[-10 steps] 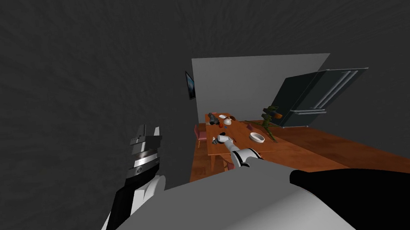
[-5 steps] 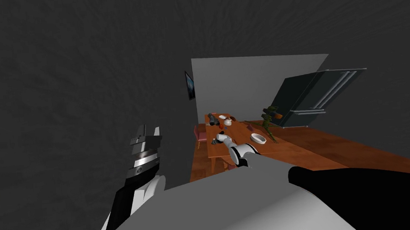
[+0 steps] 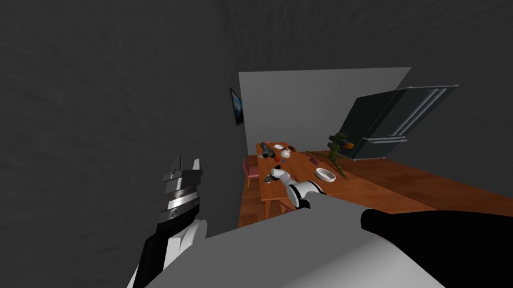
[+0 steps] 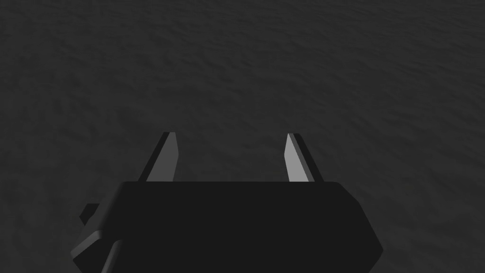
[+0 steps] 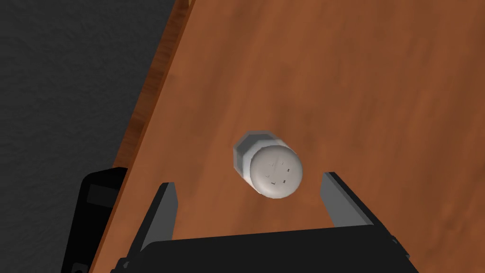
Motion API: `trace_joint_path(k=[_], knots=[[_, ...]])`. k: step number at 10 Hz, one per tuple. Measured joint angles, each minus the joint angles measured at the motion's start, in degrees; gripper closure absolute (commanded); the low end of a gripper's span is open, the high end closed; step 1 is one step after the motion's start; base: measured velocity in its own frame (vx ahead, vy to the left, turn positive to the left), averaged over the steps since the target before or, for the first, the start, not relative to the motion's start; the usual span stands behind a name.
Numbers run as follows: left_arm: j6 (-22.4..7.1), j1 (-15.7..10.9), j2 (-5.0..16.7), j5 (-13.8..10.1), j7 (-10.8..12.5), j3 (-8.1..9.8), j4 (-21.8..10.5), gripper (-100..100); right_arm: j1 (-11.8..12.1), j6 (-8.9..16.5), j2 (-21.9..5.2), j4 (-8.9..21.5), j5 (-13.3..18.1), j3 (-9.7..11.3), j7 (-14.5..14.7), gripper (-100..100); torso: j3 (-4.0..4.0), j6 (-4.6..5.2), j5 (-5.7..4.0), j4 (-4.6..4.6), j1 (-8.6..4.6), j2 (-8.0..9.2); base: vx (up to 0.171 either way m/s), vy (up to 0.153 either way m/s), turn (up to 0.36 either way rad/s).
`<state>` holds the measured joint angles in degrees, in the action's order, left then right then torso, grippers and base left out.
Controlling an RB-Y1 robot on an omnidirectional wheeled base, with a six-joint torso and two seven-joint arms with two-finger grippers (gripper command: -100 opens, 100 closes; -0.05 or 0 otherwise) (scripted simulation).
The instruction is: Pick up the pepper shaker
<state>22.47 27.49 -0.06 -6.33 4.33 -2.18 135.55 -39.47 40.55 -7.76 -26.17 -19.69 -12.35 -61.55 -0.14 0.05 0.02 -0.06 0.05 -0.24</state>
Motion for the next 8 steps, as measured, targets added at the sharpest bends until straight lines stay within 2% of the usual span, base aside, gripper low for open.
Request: trace_joint_path(k=[1,2,6,7,8], knots=[[0.0,0.0,0.0,0.0,0.0,0.0,0.0,0,1.0,-0.6,0.3,-0.4,0.0,-0.1,0.5,-100,-0.02,0.0,0.0,-0.01,-0.02,-0.03,0.037,0.004,-0.002],[0.0,0.0,0.0,0.0,0.0,0.0,0.0,0,1.1,-0.7,0.3,-0.5,-0.1,-0.1,0.6,100,0.04,0.0,-0.01,0.02,-0.04,0.08,0.007,0.0,-0.002],[0.0,0.0,0.0,0.0,0.0,0.0,0.0,0,1.1,-0.7,0.3,-0.5,0.0,-0.1,0.6,100,0.11,-0.02,-0.03,0.04,-0.06,0.2,0.0,0.0,0.0],[0.0,0.0,0.0,0.0,0.0,0.0,0.0,0,1.1,-0.7,0.3,-0.5,0.0,-0.1,0.6,0,0.11,-0.02,-0.03,0.04,-0.06,0.2,0.0,0.0,0.0],[0.0,0.0,0.0,0.0,0.0,0.0,0.0,0,1.1,-0.7,0.3,-0.5,0.0,-0.1,0.6,100,0.11,-0.02,-0.03,0.04,-0.06,0.2,-0.064,-0.01,0.012]])
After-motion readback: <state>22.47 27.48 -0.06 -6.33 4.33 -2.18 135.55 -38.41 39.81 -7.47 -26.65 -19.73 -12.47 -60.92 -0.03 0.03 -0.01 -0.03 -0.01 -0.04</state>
